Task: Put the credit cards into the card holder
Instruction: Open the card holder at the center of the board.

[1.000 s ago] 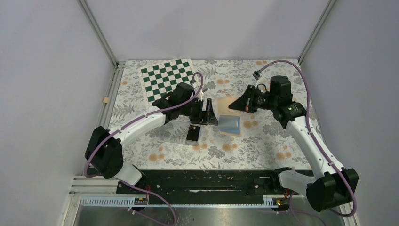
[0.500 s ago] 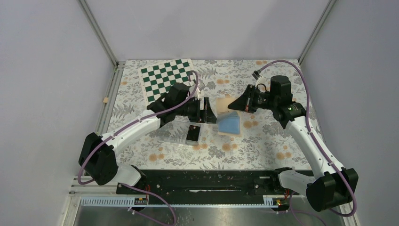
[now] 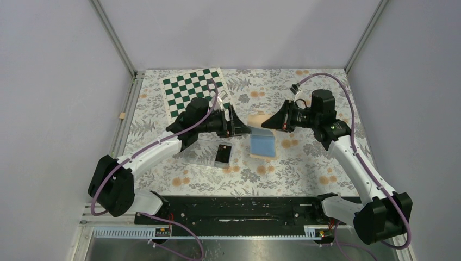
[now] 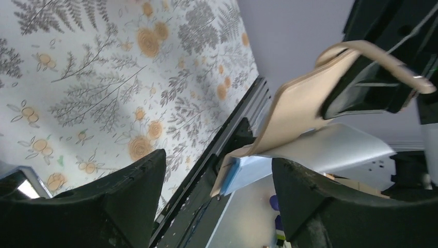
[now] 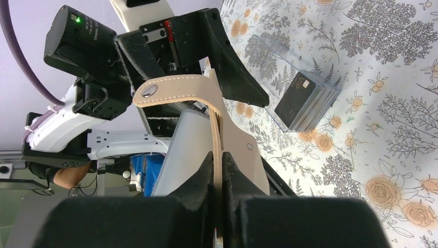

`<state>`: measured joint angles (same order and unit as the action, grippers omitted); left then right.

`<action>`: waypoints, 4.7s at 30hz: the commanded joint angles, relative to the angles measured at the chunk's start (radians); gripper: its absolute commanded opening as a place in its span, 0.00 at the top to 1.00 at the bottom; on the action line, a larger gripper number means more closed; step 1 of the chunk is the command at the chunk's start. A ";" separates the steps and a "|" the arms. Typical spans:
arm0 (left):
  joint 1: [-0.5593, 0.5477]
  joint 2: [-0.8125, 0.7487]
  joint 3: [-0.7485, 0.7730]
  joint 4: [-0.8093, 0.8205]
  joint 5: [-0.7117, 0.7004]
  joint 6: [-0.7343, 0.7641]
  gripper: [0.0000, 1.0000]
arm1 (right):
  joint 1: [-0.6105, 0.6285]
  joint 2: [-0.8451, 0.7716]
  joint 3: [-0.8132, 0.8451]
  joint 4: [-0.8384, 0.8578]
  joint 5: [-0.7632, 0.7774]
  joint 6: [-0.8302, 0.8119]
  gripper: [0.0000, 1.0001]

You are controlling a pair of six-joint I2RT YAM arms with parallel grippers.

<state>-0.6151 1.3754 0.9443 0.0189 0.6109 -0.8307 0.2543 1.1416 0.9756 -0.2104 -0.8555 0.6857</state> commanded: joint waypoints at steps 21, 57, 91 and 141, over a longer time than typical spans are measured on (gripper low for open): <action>0.012 0.147 -0.101 0.934 0.307 -0.464 0.64 | -0.004 0.018 -0.061 0.421 -0.100 0.376 1.00; -0.038 0.162 0.353 -0.568 0.263 0.202 1.00 | 0.270 0.133 0.319 -0.580 0.357 -0.514 0.01; -0.127 0.059 0.304 -0.472 0.268 0.289 0.72 | 0.272 0.117 0.173 -0.549 -0.075 -0.533 1.00; -0.121 -0.037 0.347 -0.632 -0.240 0.354 0.22 | 0.001 0.281 -0.284 -0.084 0.360 -0.016 0.72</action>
<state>-0.7399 1.3697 1.2873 -0.6739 0.3473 -0.4717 0.2615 1.3972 0.6811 -0.2420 -0.5060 0.6693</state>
